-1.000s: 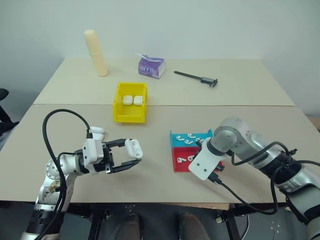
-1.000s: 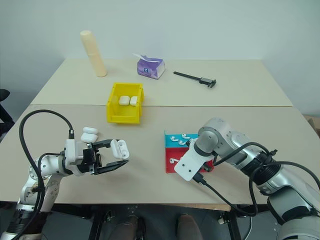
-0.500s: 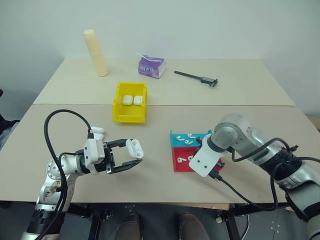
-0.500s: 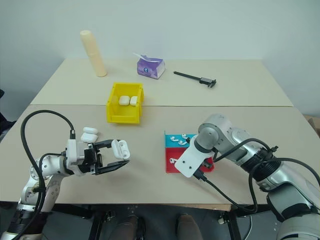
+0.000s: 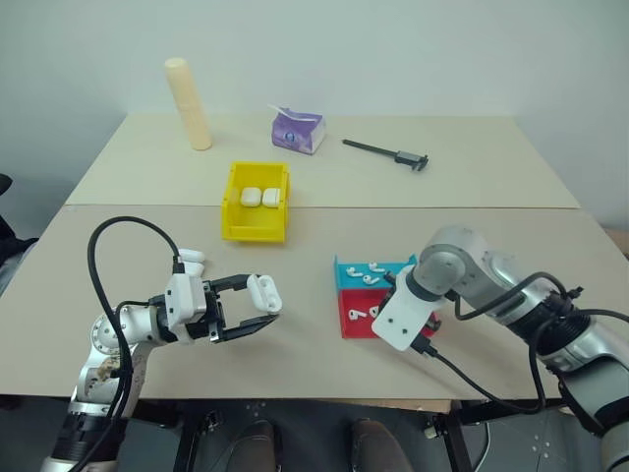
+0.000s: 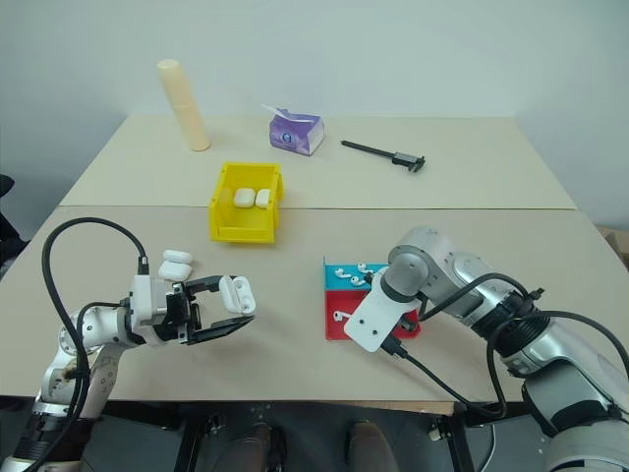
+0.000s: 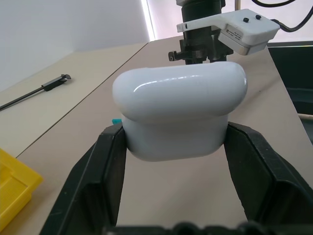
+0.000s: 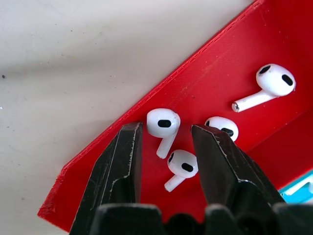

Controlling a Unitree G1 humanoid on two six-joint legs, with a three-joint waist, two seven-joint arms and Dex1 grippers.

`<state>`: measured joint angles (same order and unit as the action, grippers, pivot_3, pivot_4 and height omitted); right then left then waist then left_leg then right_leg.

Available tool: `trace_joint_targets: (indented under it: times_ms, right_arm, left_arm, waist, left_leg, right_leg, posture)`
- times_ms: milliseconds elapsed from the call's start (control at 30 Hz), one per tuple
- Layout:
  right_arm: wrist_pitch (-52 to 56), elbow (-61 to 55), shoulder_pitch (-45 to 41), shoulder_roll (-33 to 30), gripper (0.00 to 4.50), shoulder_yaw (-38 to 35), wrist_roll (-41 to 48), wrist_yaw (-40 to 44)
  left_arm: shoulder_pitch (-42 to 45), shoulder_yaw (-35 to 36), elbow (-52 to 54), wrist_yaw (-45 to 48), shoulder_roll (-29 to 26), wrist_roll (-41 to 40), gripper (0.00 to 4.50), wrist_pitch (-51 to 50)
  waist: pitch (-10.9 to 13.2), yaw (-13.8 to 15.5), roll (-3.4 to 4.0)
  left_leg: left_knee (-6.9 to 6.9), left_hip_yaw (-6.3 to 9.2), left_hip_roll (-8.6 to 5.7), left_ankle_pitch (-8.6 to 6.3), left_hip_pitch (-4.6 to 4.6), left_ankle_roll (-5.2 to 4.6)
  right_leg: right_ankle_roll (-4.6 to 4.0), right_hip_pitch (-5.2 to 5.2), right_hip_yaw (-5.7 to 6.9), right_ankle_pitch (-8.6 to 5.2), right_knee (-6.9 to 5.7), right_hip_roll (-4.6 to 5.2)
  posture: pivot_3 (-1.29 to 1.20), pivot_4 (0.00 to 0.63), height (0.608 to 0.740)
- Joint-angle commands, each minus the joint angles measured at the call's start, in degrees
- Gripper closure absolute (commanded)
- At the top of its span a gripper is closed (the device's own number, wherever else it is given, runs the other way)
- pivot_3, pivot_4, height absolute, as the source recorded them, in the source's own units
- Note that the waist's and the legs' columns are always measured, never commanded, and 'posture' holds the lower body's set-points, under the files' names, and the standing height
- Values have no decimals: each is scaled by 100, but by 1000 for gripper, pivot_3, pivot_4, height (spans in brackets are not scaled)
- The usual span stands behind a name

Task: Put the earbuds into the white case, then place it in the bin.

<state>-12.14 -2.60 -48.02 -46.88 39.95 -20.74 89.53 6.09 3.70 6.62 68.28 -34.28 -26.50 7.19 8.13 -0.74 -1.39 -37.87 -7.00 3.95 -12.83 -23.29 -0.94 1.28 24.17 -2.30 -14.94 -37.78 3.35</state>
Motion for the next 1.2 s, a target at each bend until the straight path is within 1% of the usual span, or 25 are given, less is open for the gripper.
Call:
trace_joint_targets:
  times_ms: [33,67,100,400,467,533,733,833,1033,1133,1200]
  right_arm:
    - [-155,-13,25,-24,2908,-71,41,206]
    - [-179,-12,31,-29,3076,-75,51,212]
    - [-151,-15,44,-19,3367,-84,40,195]
    - [-213,-28,109,-17,3367,-68,-25,168]
    - [-223,-31,118,-28,3671,-71,-20,186]
    - [-210,-47,137,-22,3836,-89,-23,162]
    - [100,-349,256,-43,3836,-308,153,189]
    - [647,-751,313,-149,3836,-747,652,241]
    - [1933,-1290,241,-387,3836,-2321,2353,-58]
    - [2506,-1484,311,-524,3836,-3005,3145,-97]
    - [2566,-1533,451,-505,3836,-3550,3647,-275]
  left_arm:
    - [-5,29,156,-33,-51,19,1753,66]
    - [-6,29,156,-34,-51,19,1753,67]
    - [-9,28,158,-36,-51,22,1753,62]
    - [-6,16,133,-71,-21,69,1753,96]
    - [0,14,127,-82,-18,83,1753,99]
    - [-1,19,137,-78,-18,72,1753,104]
    - [67,66,302,-95,44,-189,1753,-32]
    - [221,103,563,-204,136,-556,1753,-311]
    - [534,9,1058,-189,300,-1414,1753,-1004]
    - [634,-111,1094,23,276,-1558,1753,-1224]
    - [730,-229,1089,215,338,-1606,1753,-1248]
  waist:
    - [0,1,0]
    - [0,0,0]
    - [0,0,0]
    - [0,1,0]
    - [0,1,0]
    - [0,1,0]
    - [0,1,0]
    - [0,6,-1]
    - [1,10,-2]
    - [1,9,-2]
    - [1,1,-2]
  left_leg:
    - [0,0,0,0,0,0]
    - [0,0,0,0,0,0]
    - [0,0,0,0,0,0]
    - [0,0,0,0,1,0]
    - [0,0,0,0,1,0]
    - [0,0,0,0,2,0]
    - [0,1,1,0,2,0]
    - [0,1,1,0,-2,0]
    - [0,15,0,0,0,0]
    - [2,24,0,0,0,0]
    - [3,24,0,0,0,0]
  right_leg:
    - [0,0,0,0,0,0]
    - [0,0,0,0,0,0]
    - [0,0,0,0,0,0]
    - [0,-2,1,0,0,0]
    - [0,-2,1,0,0,0]
    - [0,-3,1,0,0,0]
    - [-1,-3,2,0,1,0]
    - [0,-1,2,0,1,0]
    - [0,-7,2,0,5,2]
    - [0,-8,2,0,7,2]
    - [0,-7,2,1,7,0]
  posture:
    - [0,150,740]
    - [0,150,740]
    - [0,150,740]
    - [0,150,740]
    - [0,150,740]
    - [0,150,740]
    - [0,150,740]
    - [0,150,740]
    - [0,150,740]
    - [0,150,740]
    - [0,150,740]
